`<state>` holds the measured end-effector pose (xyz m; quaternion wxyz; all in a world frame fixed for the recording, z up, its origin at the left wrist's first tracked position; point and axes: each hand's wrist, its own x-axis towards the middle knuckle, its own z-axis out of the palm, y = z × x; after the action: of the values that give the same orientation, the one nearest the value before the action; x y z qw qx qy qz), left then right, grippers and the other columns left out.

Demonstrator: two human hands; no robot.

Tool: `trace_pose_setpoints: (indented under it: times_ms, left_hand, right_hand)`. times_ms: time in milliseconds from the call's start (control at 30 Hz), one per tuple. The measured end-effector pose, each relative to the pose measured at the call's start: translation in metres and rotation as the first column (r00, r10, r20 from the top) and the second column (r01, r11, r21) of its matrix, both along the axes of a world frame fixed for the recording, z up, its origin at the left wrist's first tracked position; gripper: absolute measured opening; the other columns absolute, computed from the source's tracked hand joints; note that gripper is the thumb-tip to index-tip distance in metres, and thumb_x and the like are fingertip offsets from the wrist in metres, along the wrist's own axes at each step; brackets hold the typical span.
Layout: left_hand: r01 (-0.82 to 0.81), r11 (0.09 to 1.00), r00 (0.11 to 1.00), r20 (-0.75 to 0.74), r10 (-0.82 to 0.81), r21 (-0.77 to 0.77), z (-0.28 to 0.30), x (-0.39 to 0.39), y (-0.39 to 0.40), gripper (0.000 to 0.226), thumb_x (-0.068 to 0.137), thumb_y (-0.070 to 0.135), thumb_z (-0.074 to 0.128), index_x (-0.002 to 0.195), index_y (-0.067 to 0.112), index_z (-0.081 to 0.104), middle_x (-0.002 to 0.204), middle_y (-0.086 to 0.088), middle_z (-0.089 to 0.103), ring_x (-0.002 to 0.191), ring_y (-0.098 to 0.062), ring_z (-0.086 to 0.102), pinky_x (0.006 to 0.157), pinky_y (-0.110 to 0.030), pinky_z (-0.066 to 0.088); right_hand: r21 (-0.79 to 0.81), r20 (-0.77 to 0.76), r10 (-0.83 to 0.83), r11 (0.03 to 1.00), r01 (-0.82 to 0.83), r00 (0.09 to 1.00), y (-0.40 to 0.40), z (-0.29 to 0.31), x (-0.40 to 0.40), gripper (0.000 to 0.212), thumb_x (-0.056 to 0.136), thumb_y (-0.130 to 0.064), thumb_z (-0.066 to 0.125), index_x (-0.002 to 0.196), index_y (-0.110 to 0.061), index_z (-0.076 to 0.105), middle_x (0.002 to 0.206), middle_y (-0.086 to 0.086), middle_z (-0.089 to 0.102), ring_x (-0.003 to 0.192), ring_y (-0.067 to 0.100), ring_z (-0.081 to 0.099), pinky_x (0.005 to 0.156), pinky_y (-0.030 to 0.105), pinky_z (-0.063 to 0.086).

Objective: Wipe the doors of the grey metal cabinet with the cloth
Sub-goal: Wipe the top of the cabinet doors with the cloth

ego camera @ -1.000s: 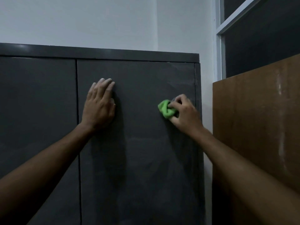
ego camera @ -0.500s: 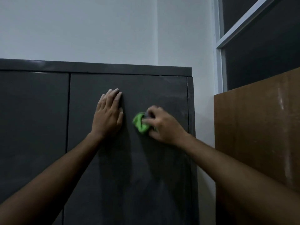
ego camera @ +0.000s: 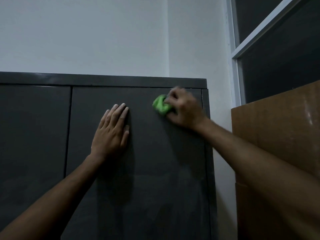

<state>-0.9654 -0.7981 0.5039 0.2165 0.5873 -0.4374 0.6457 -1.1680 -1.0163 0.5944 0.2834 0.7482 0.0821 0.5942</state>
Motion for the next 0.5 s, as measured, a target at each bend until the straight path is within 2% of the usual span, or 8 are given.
trace_pose_setpoints:
  times_ms: [67,100,133,167,233,300,400,500]
  left_hand:
    - [-0.001,1.000,1.000,0.005,0.001,-0.003,0.000,0.001,0.000,0.065,0.103,0.033,0.038,0.161,0.004,0.034,0.169,-0.014,0.031,0.158,-0.033,0.025,0.131,-0.047,0.016]
    - [0.002,1.000,1.000,0.009,-0.002,-0.005,0.000,0.001,-0.001,0.065,0.103,0.033,0.038,0.161,0.004,0.034,0.169,-0.014,0.031,0.158,-0.032,0.026,0.131,-0.046,0.016]
    - [0.006,1.000,1.000,0.013,-0.006,-0.007,0.000,0.002,-0.001,0.064,0.103,0.033,0.039,0.160,0.003,0.035,0.168,-0.014,0.032,0.158,-0.032,0.026,0.131,-0.046,0.016]
    - [0.009,1.000,1.000,0.016,-0.009,-0.008,-0.001,0.002,0.000,0.064,0.103,0.033,0.039,0.160,0.003,0.035,0.168,-0.014,0.032,0.158,-0.032,0.027,0.131,-0.047,0.017]
    - [0.012,1.000,1.000,0.016,-0.012,-0.005,-0.001,0.002,0.001,0.064,0.103,0.033,0.039,0.160,0.004,0.035,0.168,-0.014,0.032,0.158,-0.032,0.026,0.130,-0.049,0.019]
    - [0.014,1.000,1.000,0.014,-0.014,0.002,-0.001,0.002,0.001,0.064,0.103,0.033,0.040,0.160,0.004,0.035,0.168,-0.014,0.032,0.158,-0.032,0.027,0.130,-0.049,0.019]
    - [0.020,1.000,1.000,0.000,-0.020,0.000,0.000,0.000,0.001,0.064,0.103,0.034,0.039,0.160,0.004,0.036,0.168,-0.013,0.033,0.158,-0.032,0.026,0.130,-0.049,0.019]
    - [0.024,1.000,1.000,0.007,-0.024,-0.001,-0.001,0.000,0.001,0.065,0.103,0.034,0.039,0.160,0.004,0.035,0.168,-0.013,0.032,0.158,-0.032,0.026,0.130,-0.049,0.019]
  right_hand:
    - [0.258,0.250,-0.002,0.964,-0.065,0.968,0.001,0.032,0.005,0.033,0.084,-0.031,0.058,0.112,-0.015,0.068,0.113,0.014,0.055,0.100,0.035,0.055,0.082,0.050,0.050]
    - [0.322,0.302,-0.018,0.943,-0.084,0.953,0.008,0.039,0.011,0.033,0.084,-0.026,0.058,0.113,-0.015,0.068,0.114,0.016,0.054,0.101,0.036,0.054,0.084,0.050,0.049]
    - [0.319,0.295,-0.006,0.943,-0.092,0.955,0.018,0.040,0.019,0.033,0.083,-0.023,0.059,0.114,-0.015,0.068,0.116,0.016,0.055,0.102,0.036,0.053,0.085,0.049,0.048]
    - [0.265,0.225,0.024,0.960,-0.085,0.974,0.028,0.035,0.024,0.034,0.082,-0.023,0.061,0.115,-0.016,0.068,0.119,0.015,0.055,0.103,0.035,0.053,0.085,0.047,0.047]
    - [0.045,-0.022,0.041,0.998,-0.040,0.999,0.033,0.015,0.024,0.034,0.084,-0.031,0.063,0.115,-0.018,0.069,0.122,0.011,0.055,0.102,0.030,0.052,0.084,0.041,0.044]
    - [-0.050,-0.139,0.027,0.998,-0.034,0.990,0.019,0.004,0.010,0.034,0.085,-0.037,0.064,0.113,-0.019,0.070,0.121,0.009,0.057,0.100,0.026,0.053,0.084,0.039,0.045]
    - [0.158,-0.035,0.122,0.981,-0.115,0.992,0.000,0.010,-0.012,0.038,0.085,-0.033,0.061,0.118,-0.017,0.069,0.118,0.008,0.056,0.102,0.026,0.055,0.086,0.048,0.051]
    - [0.340,-0.048,0.260,0.912,-0.229,0.965,0.002,0.010,-0.031,0.038,0.084,-0.018,0.063,0.122,-0.017,0.068,0.117,0.005,0.056,0.109,0.023,0.057,0.092,0.043,0.053]
